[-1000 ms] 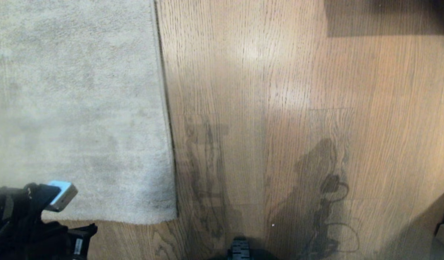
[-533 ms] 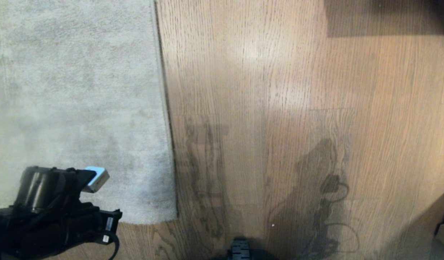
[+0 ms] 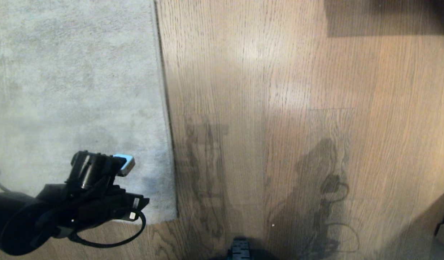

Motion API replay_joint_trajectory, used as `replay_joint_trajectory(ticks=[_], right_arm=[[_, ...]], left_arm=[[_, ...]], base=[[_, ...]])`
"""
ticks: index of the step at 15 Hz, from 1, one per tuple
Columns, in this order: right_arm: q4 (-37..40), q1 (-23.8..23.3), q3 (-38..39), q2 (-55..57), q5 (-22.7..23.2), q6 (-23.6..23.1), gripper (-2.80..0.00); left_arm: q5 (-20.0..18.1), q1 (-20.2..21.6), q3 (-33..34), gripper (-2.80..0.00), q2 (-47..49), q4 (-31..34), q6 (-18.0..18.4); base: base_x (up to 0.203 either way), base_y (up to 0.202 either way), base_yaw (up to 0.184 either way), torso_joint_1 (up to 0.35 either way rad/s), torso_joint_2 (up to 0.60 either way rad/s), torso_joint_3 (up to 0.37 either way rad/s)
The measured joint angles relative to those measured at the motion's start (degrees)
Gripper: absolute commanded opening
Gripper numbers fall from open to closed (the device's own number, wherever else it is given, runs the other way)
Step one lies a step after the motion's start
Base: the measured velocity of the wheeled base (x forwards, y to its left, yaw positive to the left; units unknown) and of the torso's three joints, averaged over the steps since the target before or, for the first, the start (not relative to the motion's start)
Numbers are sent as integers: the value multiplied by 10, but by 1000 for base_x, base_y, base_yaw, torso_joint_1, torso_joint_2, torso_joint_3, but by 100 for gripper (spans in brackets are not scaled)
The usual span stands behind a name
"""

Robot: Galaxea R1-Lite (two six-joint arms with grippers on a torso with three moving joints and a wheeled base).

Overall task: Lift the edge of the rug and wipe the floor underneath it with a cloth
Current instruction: Lift up the carpet

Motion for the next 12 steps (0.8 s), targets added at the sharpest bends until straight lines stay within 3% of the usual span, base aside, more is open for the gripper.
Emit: replay_joint_trajectory(ticks=[3, 12], right_arm=[[0, 0, 0, 0, 0, 0, -280], [0, 0, 0, 0, 0, 0, -280]], left_arm=[[37, -18, -39, 0, 38, -1, -3], [81, -51, -168, 0, 138, 6, -6]], base=[[0, 0, 0, 0, 0, 0], [0, 0, 0, 0, 0, 0]])
